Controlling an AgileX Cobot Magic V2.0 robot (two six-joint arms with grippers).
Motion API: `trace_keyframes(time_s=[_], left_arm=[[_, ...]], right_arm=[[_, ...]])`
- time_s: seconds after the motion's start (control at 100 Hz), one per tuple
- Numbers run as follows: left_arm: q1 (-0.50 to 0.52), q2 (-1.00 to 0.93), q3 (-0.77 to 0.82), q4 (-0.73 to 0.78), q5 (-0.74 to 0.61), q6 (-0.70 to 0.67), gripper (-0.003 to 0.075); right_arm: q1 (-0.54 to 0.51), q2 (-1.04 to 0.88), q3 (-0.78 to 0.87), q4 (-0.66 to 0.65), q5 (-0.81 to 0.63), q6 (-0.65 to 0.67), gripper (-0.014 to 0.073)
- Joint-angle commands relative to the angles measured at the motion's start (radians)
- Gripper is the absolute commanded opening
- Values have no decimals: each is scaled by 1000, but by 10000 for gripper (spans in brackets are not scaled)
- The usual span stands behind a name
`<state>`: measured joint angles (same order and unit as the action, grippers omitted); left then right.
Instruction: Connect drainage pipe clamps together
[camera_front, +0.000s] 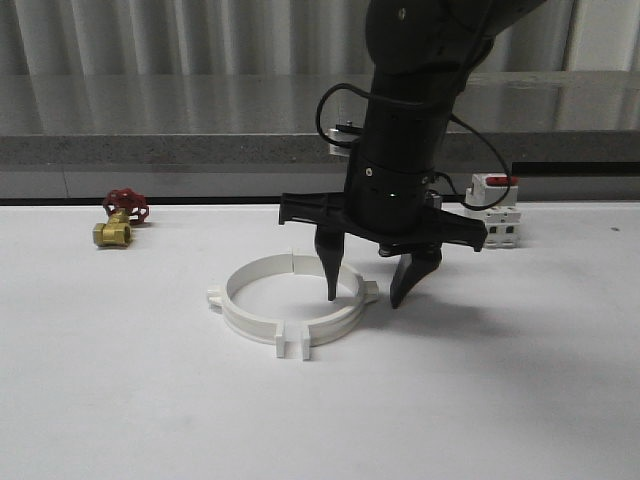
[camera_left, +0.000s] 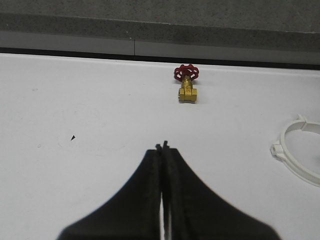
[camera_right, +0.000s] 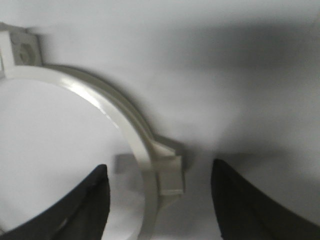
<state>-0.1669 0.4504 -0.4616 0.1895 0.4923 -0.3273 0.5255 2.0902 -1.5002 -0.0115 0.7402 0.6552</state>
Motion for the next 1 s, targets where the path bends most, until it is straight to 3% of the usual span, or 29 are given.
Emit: trace_keyframes(time_s=[0.0, 0.24, 0.44, 0.81, 0.99], left_arm=[[4, 6, -28, 0, -69, -1, -20], [4, 6, -28, 0, -69, -1, -20], [4, 6, -28, 0, -69, -1, -20], [4, 6, -28, 0, -69, -1, -20], [4, 6, -28, 0, -69, -1, -20]], right_arm=[[-2, -94, -23, -44, -2, -13, 461], [-61, -252, -12, -220, 84, -36, 461], [-161, -466, 77, -235, 87, -110, 461], [-392, -957, 492, -239, 2, -200, 461], [-438, -1173, 677, -256, -4, -205, 457]])
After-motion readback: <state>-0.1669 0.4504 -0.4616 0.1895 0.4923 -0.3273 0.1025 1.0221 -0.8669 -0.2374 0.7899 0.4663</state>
